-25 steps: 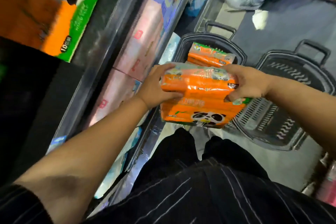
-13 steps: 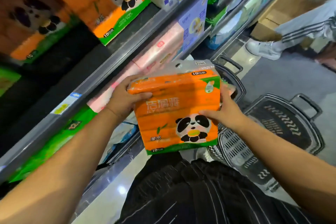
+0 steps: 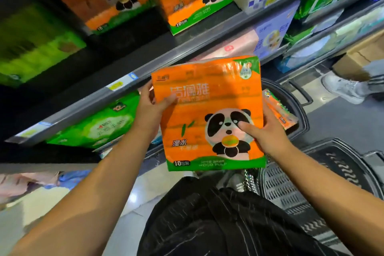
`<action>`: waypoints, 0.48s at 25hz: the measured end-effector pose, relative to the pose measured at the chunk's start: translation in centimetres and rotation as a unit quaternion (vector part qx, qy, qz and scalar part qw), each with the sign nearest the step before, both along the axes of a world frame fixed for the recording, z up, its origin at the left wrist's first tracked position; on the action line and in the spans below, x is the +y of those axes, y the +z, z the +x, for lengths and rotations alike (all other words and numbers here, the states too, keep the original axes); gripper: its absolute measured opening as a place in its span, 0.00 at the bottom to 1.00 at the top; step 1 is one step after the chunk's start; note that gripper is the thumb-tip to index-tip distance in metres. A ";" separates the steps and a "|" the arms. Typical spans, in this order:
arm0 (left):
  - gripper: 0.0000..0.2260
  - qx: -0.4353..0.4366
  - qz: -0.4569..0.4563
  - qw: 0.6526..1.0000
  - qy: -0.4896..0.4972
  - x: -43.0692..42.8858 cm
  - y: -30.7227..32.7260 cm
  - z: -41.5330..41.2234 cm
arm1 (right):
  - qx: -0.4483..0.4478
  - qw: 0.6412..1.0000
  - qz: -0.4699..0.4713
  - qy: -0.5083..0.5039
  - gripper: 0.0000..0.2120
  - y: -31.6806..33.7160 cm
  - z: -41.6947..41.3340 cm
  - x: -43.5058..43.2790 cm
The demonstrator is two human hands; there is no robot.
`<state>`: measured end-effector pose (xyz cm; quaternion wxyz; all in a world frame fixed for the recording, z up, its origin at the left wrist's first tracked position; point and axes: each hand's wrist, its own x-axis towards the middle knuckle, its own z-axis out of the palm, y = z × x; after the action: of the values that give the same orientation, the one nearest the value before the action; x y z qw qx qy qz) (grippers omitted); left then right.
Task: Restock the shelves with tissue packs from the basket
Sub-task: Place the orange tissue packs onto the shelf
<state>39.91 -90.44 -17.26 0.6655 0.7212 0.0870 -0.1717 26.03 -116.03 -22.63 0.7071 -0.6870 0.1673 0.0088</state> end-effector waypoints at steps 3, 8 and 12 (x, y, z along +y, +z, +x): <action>0.36 -0.037 0.048 0.994 -0.089 1.4 1.0 -0.7 | -0.001 1.000 0.005 -0.011 0.35 1.0 1.6 0.2; 0.37 -0.011 0.054 0.993 -0.104 5.0 1.2 -1.4 | 0.010 0.999 0.030 -0.031 0.25 3.4 4.8 2.8; 0.40 -0.049 0.077 0.993 -0.068 7.6 2.2 -0.6 | -0.007 0.999 0.031 -0.025 0.20 5.6 7.7 6.0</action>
<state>39.34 -82.80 -15.05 0.5980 0.7823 0.0183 -0.1735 33.69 -110.00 -16.99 0.7292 -0.6603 0.1796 -0.0085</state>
